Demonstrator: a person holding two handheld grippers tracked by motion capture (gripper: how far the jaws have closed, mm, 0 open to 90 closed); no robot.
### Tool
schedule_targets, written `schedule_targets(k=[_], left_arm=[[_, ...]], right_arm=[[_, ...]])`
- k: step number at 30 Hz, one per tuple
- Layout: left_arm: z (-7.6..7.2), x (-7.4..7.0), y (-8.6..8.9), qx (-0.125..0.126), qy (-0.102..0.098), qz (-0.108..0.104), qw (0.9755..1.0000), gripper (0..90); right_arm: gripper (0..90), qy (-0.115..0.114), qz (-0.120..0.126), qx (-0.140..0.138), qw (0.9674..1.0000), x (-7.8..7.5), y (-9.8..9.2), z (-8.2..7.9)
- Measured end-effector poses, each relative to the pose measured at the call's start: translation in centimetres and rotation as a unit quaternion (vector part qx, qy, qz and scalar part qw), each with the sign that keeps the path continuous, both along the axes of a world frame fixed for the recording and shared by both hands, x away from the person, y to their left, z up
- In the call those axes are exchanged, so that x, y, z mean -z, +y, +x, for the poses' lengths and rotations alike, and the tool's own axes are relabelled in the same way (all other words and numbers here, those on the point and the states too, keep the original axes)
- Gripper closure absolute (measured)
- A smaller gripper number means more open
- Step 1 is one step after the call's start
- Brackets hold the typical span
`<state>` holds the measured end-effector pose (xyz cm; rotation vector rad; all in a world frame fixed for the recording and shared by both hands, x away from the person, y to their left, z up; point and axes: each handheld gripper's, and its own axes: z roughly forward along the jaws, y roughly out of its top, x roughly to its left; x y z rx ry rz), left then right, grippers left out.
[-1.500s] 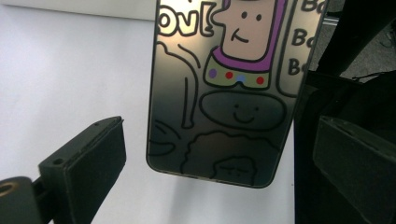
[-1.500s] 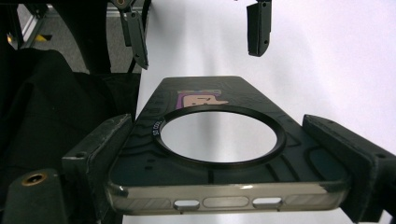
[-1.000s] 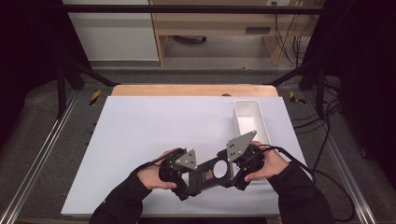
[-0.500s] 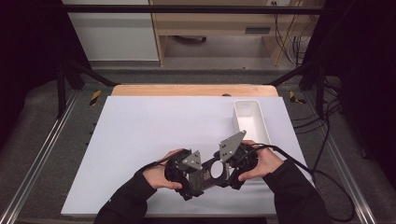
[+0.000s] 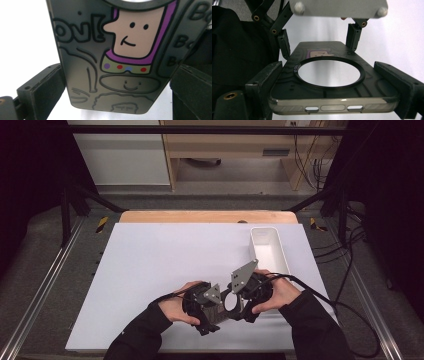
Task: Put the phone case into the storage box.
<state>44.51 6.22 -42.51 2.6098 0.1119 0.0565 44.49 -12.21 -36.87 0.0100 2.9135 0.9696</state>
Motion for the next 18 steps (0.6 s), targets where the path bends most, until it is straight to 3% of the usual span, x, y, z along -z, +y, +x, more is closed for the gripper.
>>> schedule_targets(k=[18], left_arm=[[-0.07,0.0,-0.7,0.009,-0.017,0.02,0.9996,9.0]], right_arm=[[12.0,-0.004,-0.021,-0.008,0.9997,-0.31,0.97,-0.14]])
